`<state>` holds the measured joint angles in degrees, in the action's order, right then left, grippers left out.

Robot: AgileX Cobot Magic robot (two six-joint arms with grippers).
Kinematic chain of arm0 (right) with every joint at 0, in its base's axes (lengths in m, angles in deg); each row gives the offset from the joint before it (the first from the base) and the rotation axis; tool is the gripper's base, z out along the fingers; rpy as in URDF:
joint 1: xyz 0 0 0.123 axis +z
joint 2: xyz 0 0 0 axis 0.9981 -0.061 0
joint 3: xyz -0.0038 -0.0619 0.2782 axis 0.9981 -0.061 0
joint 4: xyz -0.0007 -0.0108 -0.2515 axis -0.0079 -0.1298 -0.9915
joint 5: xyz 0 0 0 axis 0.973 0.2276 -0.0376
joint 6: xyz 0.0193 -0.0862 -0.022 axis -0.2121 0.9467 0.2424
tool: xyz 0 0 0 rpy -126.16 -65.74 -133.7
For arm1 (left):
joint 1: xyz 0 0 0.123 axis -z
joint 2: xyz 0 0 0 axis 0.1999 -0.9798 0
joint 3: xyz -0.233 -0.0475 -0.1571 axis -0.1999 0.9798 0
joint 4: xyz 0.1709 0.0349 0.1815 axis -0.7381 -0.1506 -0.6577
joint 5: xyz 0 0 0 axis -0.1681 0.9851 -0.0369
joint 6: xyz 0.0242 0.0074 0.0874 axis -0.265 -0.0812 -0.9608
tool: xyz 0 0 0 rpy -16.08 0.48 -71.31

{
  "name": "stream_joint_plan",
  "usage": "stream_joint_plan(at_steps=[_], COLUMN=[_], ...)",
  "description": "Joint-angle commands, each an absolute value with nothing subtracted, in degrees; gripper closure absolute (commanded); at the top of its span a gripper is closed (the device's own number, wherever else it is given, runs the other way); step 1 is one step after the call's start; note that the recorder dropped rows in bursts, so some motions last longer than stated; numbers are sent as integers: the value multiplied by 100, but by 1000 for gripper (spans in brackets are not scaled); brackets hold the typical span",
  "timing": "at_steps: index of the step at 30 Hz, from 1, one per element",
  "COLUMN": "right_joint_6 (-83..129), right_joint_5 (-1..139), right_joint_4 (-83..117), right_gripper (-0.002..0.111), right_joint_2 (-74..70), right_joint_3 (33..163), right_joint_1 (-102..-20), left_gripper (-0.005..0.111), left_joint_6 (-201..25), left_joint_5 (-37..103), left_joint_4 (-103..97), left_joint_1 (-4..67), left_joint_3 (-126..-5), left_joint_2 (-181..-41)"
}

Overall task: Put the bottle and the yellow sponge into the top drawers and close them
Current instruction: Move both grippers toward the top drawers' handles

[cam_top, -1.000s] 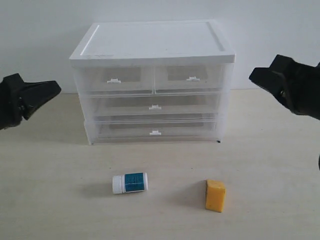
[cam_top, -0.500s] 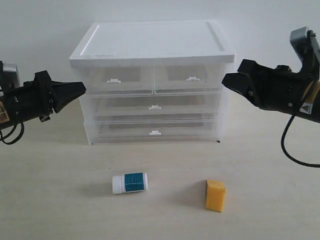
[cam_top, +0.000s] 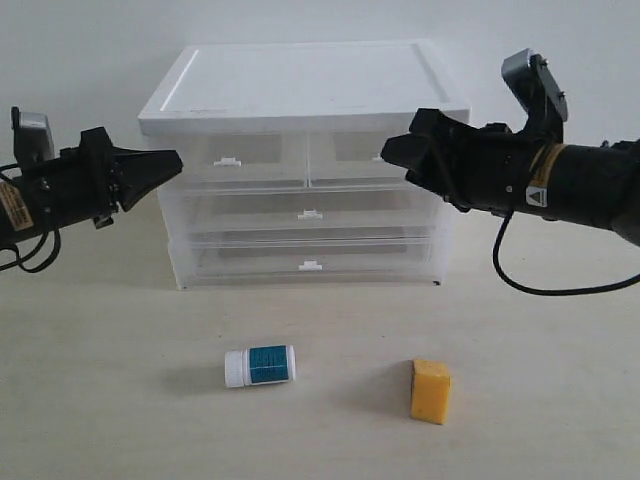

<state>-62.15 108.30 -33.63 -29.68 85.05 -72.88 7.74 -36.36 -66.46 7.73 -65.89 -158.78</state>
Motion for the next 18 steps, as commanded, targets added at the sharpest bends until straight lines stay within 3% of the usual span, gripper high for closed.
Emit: stream_joint_plan(at_steps=[1, 18], right_joint_6=[-6694, -6845], right_joint_5=[10799, 10964], right_joint_4=[-3419, -3027], right_gripper=[64, 64], right_joint_2=[-3215, -3852], right_joint_3=[8802, 9360], right_joint_1=[-7267, -7267], left_gripper=[103, 103], left_joint_6=[830, 830], left_joint_5=[-3708, -3332], left_joint_4=[-6727, -6816], left_joint_1=[952, 941], left_joint_3=[-6645, -6645], left_joint_2=[-15882, -15882])
